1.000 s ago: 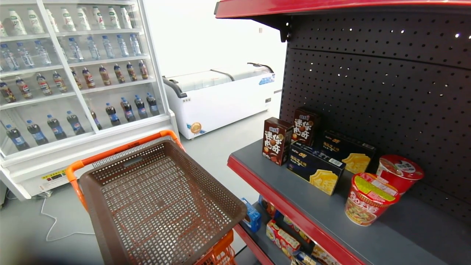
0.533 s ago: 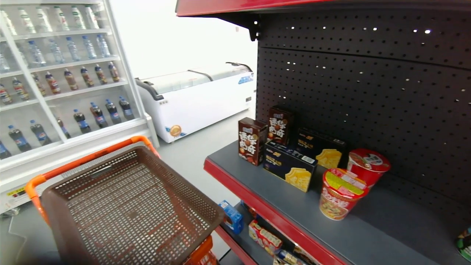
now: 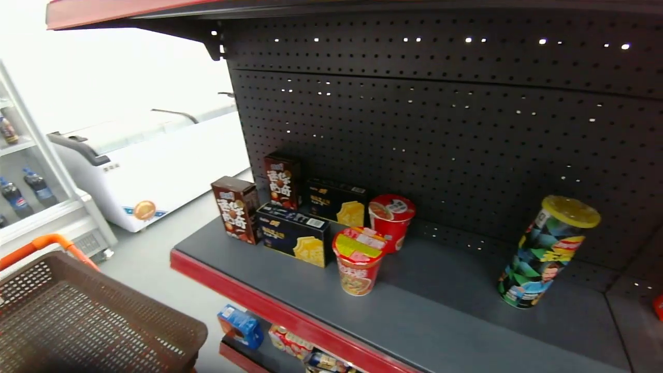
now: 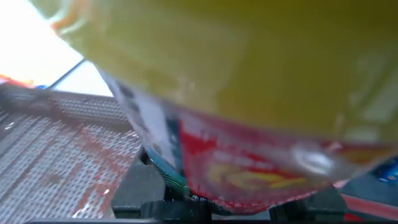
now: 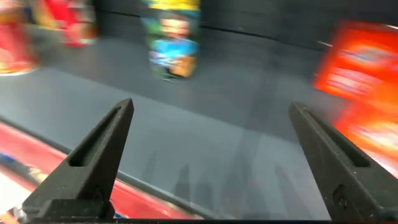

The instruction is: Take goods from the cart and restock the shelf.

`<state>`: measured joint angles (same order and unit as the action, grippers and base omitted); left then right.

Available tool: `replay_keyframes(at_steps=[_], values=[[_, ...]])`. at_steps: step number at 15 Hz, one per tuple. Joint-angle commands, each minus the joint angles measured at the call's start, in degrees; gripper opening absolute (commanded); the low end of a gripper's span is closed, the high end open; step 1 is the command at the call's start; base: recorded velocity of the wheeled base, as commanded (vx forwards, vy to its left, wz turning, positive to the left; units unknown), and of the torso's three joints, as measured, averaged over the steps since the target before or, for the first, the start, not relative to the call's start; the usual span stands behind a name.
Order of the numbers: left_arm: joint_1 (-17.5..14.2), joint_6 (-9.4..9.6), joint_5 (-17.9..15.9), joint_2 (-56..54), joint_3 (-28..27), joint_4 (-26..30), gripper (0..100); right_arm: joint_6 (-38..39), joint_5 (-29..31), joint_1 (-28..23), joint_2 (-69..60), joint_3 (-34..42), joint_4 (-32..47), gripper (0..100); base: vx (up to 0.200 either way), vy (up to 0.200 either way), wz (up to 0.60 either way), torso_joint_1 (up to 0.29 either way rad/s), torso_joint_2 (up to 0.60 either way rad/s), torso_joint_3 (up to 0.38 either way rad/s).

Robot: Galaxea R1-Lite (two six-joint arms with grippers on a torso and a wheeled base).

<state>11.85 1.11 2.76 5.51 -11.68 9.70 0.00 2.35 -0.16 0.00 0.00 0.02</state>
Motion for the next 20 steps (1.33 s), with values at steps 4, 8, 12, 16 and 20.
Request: replay_keyframes(at_steps=[4, 8, 12, 16, 20], values=[[0.02, 0.03, -0.03, 0.29, 1.13, -0.04, 0, 0.0, 0.02, -0.02, 0.09, 0.0, -0.02, 100, 0.0, 0.0, -0.6, 0.006, 0.0, 0.005], [0.02, -0.41, 0.06, 0.29, 2.1, -0.04, 0, 0.0, 0.02, -0.02, 0.09, 0.0, -0.02, 100, 0.0, 0.0, -0.6, 0.001, 0.0, 0.004], [0.02, -0.76, -0.03, 0.29, 2.1, -0.12, 0, 0.0, 0.02, -0.02, 0.09, 0.0, -0.02, 100, 0.0, 0.0, 0.0, 0.0, 0.0, 0.0], [0.02, -1.9, -0.03, 0.29, 2.71, -0.21, 0, 0.0, -0.07, -0.02, 0.09, 0.0, -0.02, 100, 0.0, 0.0, -0.15, -0.003, 0.0, 0.001], [0.02, -1.9, -0.03, 0.29, 2.71, -0.21, 0, 0.0, 0.02, -0.02, 0.09, 0.0, -0.02, 100, 0.0, 0.0, 0.0, 0.0, 0.0, 0.0]])
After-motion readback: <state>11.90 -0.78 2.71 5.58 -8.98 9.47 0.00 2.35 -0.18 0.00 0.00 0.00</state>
